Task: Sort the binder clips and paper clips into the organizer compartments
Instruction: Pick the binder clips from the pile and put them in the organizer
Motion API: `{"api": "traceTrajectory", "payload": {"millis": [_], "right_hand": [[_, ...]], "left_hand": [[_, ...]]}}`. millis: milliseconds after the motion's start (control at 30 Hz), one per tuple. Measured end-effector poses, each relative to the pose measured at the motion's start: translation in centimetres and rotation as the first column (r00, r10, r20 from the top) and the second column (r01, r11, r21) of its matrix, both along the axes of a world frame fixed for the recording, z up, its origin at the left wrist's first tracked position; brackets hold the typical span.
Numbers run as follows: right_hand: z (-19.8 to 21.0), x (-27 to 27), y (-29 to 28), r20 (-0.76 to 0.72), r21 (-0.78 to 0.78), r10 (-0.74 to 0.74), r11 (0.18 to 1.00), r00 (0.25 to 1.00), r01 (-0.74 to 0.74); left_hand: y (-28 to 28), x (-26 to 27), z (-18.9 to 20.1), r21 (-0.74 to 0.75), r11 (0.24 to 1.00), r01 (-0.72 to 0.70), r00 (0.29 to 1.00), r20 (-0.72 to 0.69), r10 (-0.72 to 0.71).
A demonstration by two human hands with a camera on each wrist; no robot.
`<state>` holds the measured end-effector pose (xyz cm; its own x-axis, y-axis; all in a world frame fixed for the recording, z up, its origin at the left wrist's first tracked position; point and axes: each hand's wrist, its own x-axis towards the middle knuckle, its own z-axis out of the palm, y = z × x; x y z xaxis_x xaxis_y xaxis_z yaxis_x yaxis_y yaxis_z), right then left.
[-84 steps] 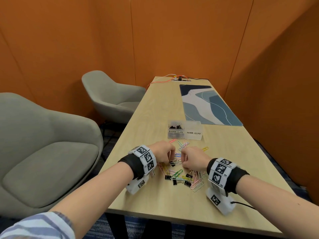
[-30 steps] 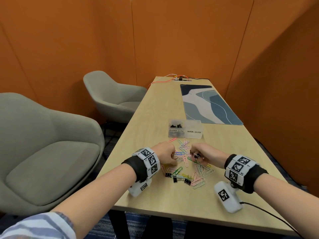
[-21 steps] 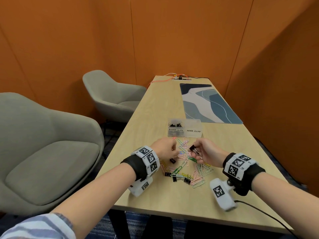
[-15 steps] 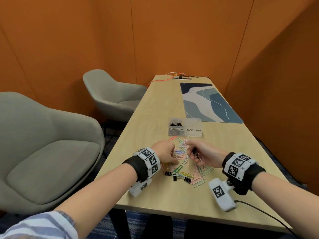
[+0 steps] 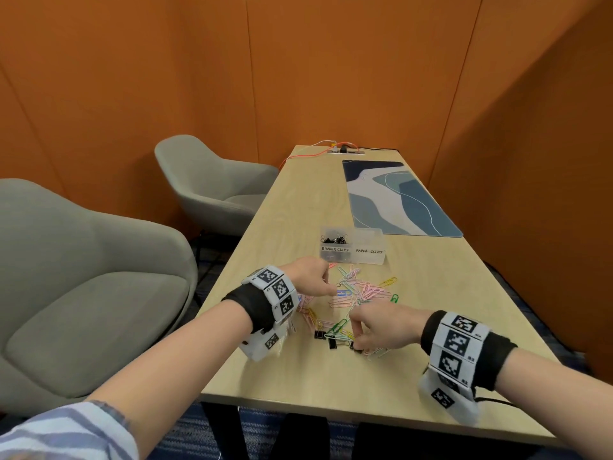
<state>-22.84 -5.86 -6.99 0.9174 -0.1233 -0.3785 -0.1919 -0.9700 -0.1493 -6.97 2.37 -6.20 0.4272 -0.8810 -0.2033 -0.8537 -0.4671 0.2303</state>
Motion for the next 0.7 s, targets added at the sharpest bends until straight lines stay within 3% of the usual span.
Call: {"api": "traceTrajectory", "payload": {"millis": [100, 167, 233, 300, 433, 700], "right_hand": [[0.7, 1.1, -1.2, -0.027, 0.144, -0.079, 0.986, 0.997, 0.082], [1.4, 1.9, -2.6, -0.04, 0.335, -0.209, 0.918, 0.977, 0.21], [1.8, 2.5, -3.8, -0.072, 0.544, -0.354, 0.77, 0.933, 0.334], [1.6, 3.2, -4.7, -0.177, 0.715, -0.462, 0.547, 0.869, 0.436], [0.5, 4.2, -6.4, -0.442, 0.817, -0.538, 0.089, 0.718, 0.57], [-0.1, 6.4, -8.0, -0.429, 0.899, -0.685, -0.255, 0.59, 0.358]], "left_hand": [[-0.3, 0.7, 1.4, 0.007, 1.0, -0.026, 0.998, -0.05, 0.027], [-0.6, 1.5, 2.4, -0.023, 0.996, -0.086, 0.992, -0.098, 0.083], [-0.8, 2.5, 3.2, -0.045, 0.988, -0.15, 0.982, -0.122, 0.144], [-1.1, 3.5, 3.4, -0.046, 0.982, -0.182, 0.975, -0.135, 0.175], [-1.6, 5.0, 3.0, -0.05, 0.978, -0.2, 0.964, -0.19, 0.188], [-5.2, 6.1, 3.2, -0.121, 0.952, -0.283, 0.925, -0.297, 0.237]]}}
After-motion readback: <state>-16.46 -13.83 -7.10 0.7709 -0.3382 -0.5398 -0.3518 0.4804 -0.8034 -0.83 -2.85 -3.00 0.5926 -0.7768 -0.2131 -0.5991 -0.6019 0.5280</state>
